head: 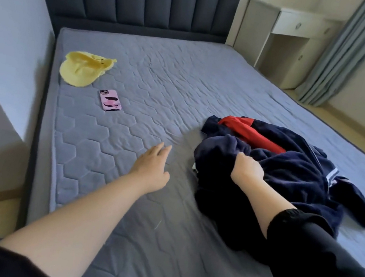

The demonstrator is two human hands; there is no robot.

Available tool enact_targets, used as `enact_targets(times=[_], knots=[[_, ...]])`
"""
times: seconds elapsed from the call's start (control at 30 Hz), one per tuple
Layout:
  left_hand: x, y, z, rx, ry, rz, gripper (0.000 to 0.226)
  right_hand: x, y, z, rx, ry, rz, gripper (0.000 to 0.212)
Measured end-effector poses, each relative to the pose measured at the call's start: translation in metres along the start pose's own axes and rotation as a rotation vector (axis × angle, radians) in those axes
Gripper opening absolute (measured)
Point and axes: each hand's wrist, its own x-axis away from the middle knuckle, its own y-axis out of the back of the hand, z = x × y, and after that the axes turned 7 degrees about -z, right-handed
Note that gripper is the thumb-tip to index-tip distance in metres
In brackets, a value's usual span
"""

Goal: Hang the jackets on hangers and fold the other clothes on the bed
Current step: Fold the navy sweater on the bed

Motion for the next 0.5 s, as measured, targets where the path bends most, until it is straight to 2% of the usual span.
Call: enact_targets(times=[0.07, 0.13, 0.23, 0.33, 0.4, 0.5], knots=[[0.001, 0.002, -0.002, 0.109, 0.012, 0.013, 0.079, 0.001, 0.016, 0.018, -0.153, 0.196, 0.009, 0.036], [0.003, 0.007, -0.002, 0.306, 0.018, 0.014, 0.087, 0.004, 0.034, 0.042, -0.406, 0.260, 0.053, 0.019], [0.007, 0.019, 0.001, 0.684, 0.022, 0.049, 0.093, 0.015, 0.064, 0.084, -0.747, 0.216, 0.103, 0.007], [0.014, 0.042, 0.009, 0.791, 0.062, -0.034, 0.095, 0.027, 0.089, 0.130, -1.105, 0.129, 0.209, 0.010], [0.017, 0.065, 0.021, 0.752, 0.088, -0.188, 0.081, 0.037, 0.102, 0.158, -1.283, 0.112, 0.286, 0.007], [0.025, 0.103, 0.046, 0.657, 0.135, -0.374, 0.031, 0.051, 0.115, 0.194, -1.549, 0.130, 0.402, 0.013]])
